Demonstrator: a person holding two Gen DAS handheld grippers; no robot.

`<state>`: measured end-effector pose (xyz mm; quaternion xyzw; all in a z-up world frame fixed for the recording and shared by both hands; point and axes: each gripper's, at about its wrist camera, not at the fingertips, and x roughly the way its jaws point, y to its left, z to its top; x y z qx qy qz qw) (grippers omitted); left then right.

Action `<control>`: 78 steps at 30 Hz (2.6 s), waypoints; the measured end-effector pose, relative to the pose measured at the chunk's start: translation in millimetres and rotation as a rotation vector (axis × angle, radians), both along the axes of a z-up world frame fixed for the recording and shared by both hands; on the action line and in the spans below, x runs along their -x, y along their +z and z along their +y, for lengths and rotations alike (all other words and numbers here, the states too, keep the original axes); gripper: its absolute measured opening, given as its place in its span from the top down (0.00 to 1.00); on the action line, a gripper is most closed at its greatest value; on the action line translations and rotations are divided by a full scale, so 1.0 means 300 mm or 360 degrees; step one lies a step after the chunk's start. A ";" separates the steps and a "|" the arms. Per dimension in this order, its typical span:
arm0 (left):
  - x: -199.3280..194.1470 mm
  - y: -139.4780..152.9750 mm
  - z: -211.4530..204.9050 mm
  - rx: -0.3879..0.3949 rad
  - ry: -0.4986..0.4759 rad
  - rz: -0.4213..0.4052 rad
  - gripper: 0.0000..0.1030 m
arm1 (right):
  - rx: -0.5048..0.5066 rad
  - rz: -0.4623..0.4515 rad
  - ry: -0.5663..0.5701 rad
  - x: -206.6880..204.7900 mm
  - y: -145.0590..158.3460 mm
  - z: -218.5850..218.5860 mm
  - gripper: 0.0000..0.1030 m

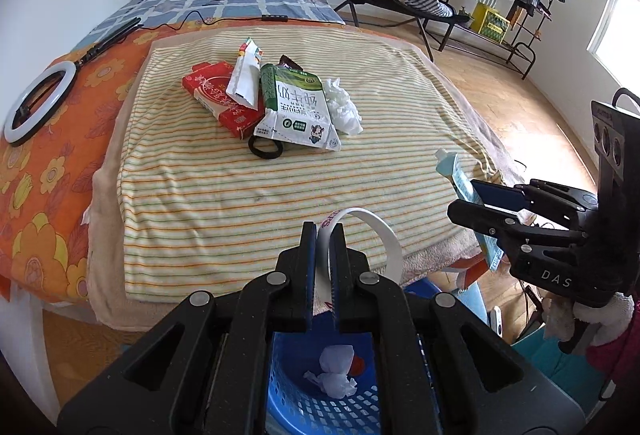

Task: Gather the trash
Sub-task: 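Carry the blue tube and white ring band over the blue basket, then open both tools to drop the tube and ring band into the basket, then move both tools back toward the milk carton on the bed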

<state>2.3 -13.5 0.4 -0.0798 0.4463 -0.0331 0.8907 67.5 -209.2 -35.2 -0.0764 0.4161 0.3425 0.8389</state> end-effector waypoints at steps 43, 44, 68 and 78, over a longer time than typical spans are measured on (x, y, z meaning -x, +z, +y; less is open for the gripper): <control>0.180 -0.379 -0.135 -0.0063 -0.0076 0.0374 0.92 | 0.0271 0.0244 0.0110 0.256 -0.362 0.002 0.62; 0.180 -0.381 -0.136 -0.0066 -0.0076 0.0377 0.90 | 0.0277 0.0243 0.0108 0.255 -0.363 0.003 0.56; 0.170 -0.366 -0.101 -0.0082 0.0008 0.0349 0.35 | 0.0309 0.0234 0.0014 0.234 -0.358 -0.011 0.12; 0.134 -0.300 -0.074 -0.0018 0.0041 0.0301 0.35 | 0.0163 0.0253 -0.0074 0.184 -0.294 -0.044 0.11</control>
